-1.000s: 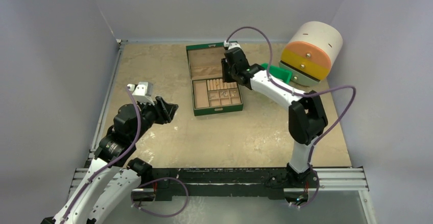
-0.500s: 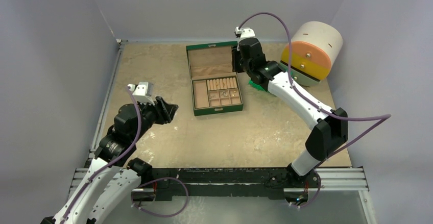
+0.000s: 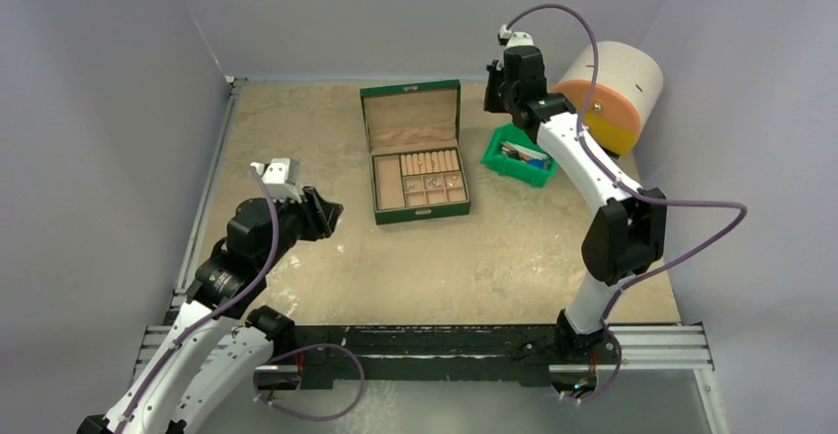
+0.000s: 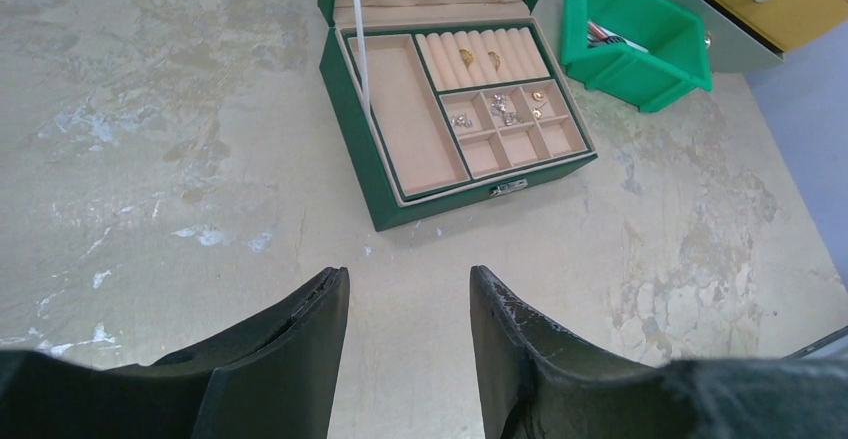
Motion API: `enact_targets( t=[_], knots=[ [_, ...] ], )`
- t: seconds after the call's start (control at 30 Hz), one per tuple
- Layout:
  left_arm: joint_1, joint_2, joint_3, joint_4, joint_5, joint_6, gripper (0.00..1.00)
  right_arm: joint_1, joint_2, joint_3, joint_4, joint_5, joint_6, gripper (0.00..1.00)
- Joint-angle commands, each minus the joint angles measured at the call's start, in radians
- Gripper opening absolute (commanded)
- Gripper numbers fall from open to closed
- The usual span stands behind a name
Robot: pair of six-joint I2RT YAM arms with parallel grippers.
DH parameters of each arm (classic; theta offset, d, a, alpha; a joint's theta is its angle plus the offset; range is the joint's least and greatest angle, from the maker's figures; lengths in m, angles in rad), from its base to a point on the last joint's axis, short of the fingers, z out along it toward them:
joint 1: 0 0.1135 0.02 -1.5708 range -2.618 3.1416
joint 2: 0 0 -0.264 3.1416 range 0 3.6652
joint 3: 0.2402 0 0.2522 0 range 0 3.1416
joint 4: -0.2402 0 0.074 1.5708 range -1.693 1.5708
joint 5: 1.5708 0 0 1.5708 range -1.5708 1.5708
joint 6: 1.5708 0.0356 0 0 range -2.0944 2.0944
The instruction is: Organize the mixed jewelry
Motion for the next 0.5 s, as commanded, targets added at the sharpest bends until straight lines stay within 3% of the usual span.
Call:
enact_targets(
  t=[0.0, 0.47],
  knots=[
    [-0.002, 0.012, 0.028, 0.023, -0.025, -0.005, 0.47, -0.024, 0.07, 0.056, 0.052, -0.106, 0.027, 0.0],
    [0.079, 0.023, 0.024, 0.034, 0.013, 0.003, 0.48, -0.097, 0.378, 0.314, 0.052, -0.338, 0.123, 0.0]
  ],
)
